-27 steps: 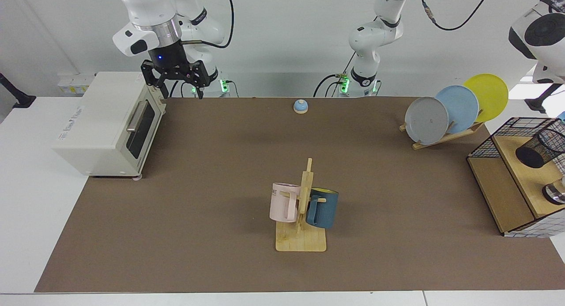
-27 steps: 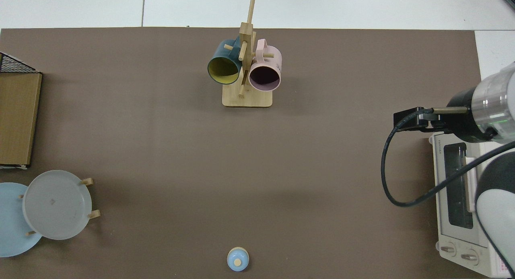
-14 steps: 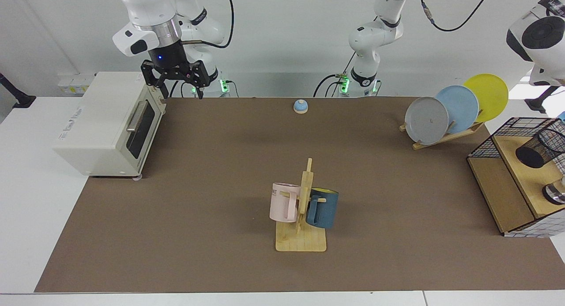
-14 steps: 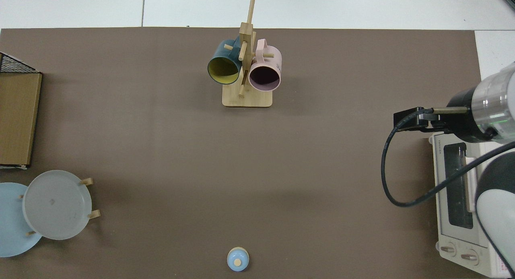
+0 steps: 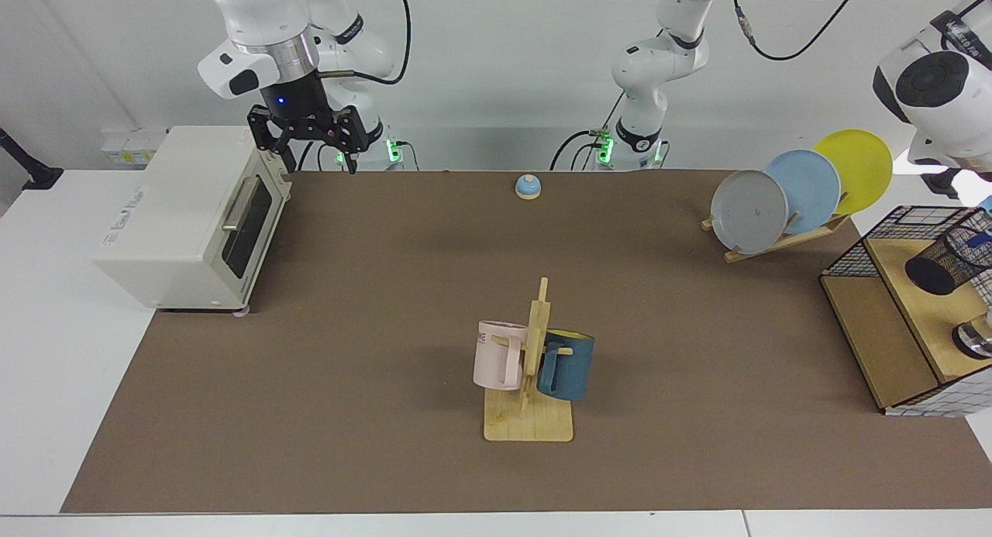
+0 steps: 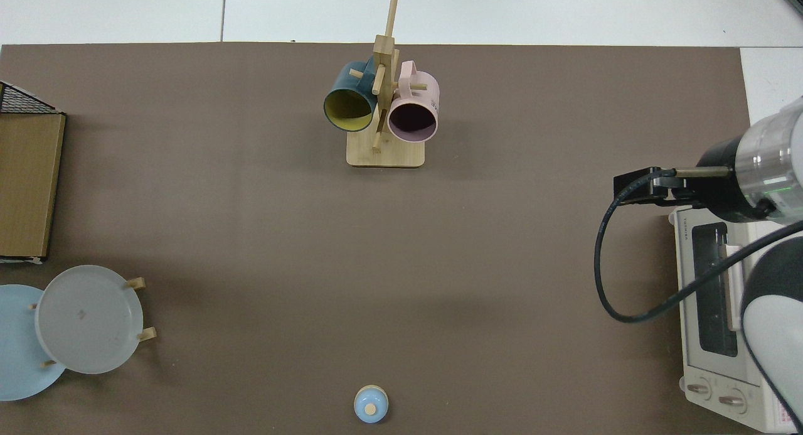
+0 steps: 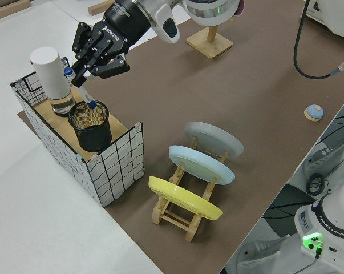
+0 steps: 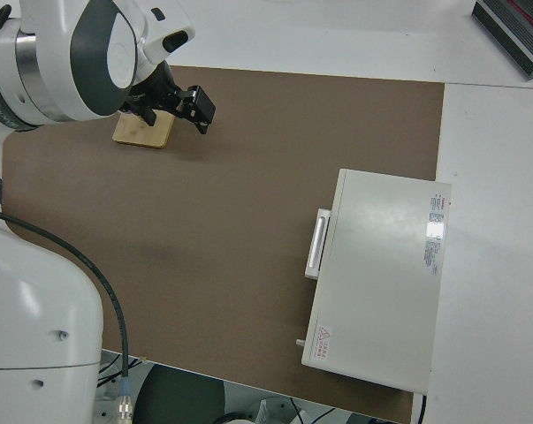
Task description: Put markers into pen holder
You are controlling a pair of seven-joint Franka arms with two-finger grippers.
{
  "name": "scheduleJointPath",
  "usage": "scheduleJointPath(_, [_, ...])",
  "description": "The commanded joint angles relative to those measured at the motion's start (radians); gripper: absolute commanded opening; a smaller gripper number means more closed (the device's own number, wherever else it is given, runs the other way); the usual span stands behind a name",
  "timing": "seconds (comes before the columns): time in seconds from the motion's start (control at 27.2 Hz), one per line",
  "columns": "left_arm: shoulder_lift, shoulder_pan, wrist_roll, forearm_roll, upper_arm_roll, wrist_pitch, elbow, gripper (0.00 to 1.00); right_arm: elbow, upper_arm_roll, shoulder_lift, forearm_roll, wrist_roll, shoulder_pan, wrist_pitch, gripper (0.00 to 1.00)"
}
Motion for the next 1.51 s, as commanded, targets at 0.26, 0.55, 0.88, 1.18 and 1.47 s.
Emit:
scheduleJointPath(0.26, [0.069, -0.043, -0.068, 0.021, 0.044, 0.010, -0.009, 0.00, 0.009, 0.008, 0.004, 0.017, 0.012, -0.013, 0.011, 1.00])
scheduleJointPath(0.55, [0.086, -0.035, -0.077, 0.023, 0.044, 0.014, -0.011, 0.00, 0.009, 0.008, 0.004, 0.017, 0.012, -0.015, 0.011, 1.00])
scheduleJointPath(0.88, [0.107, -0.035, -0.076, 0.023, 0.044, 0.016, -0.011, 0.00, 0.009, 0.008, 0.004, 0.017, 0.012, -0.013, 0.011, 1.00])
scheduleJointPath(1.18, [0.124, -0.032, -0.074, 0.023, 0.044, 0.014, -0.011, 0.00, 0.009, 0.009, 0.004, 0.017, 0.012, -0.013, 0.011, 1.00])
scheduleJointPath(1.47, [0.126, -0.030, -0.068, 0.021, 0.044, 0.014, -0.011, 0.00, 0.009, 0.008, 0.004, 0.017, 0.012, -0.013, 0.011, 1.00])
